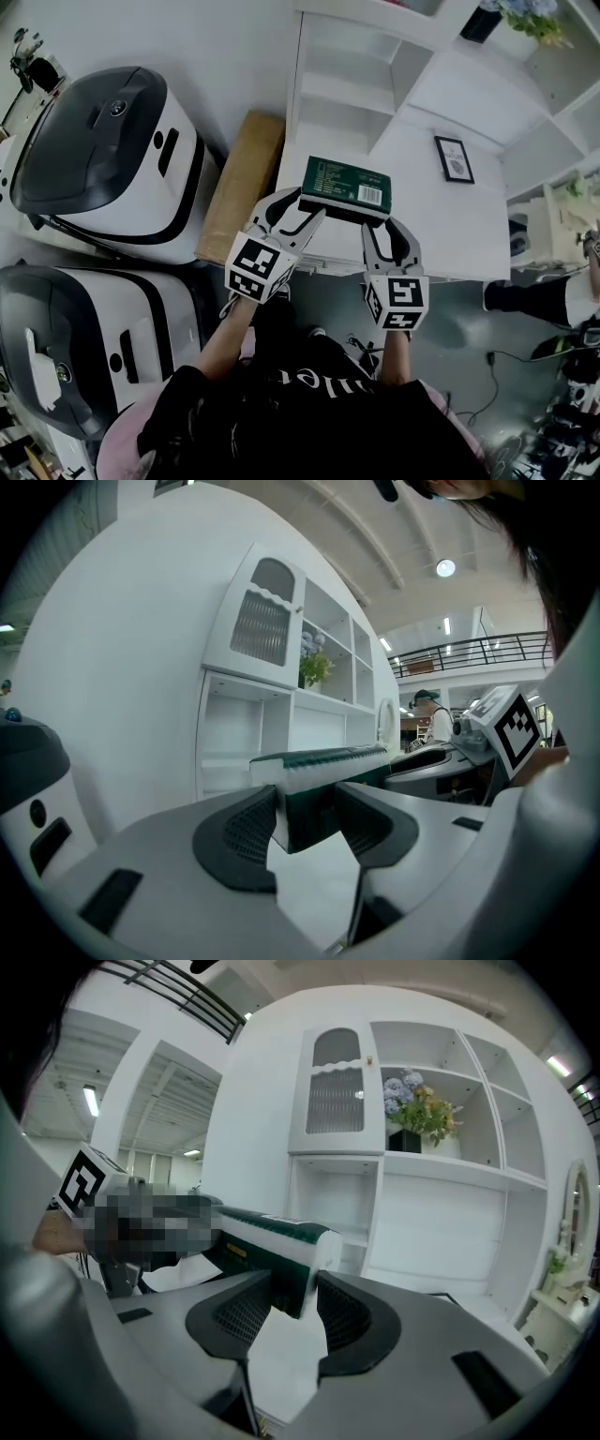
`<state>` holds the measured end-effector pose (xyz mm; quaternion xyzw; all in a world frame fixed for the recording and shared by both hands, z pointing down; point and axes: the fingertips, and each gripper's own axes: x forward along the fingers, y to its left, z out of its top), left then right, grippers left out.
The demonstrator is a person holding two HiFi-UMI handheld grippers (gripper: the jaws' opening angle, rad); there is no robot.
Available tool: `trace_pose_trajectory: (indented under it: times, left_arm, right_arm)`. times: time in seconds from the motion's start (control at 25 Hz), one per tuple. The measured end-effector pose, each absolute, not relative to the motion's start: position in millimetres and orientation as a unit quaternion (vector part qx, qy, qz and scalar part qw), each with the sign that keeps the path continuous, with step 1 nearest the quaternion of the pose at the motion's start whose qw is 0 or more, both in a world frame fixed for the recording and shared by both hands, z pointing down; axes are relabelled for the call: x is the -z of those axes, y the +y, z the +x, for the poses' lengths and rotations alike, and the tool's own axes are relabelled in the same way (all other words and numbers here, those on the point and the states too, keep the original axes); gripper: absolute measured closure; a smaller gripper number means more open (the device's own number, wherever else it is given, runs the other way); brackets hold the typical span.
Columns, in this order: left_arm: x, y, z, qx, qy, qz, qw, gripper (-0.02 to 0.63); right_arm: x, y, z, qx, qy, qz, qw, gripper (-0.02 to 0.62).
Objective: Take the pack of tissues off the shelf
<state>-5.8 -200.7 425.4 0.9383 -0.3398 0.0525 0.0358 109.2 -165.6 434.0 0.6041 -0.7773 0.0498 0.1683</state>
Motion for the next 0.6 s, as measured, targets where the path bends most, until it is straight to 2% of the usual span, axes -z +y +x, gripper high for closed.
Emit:
trace_pose_trajectory:
  times: [0.32,0.6]
  left_arm:
    - [-420,-121,53,-0.061,-0.346,0.936,0.022,0.4]
    - [-422,-70,71,-0.068,-0.362,0.93,0.015,0.4]
  right_arm:
    - [-431,-88,168,-0.047,-0.783,0.601,0.154,0.417]
    - [-437,-41,187,-0.048,-0.793,0.59,0.147,0.417]
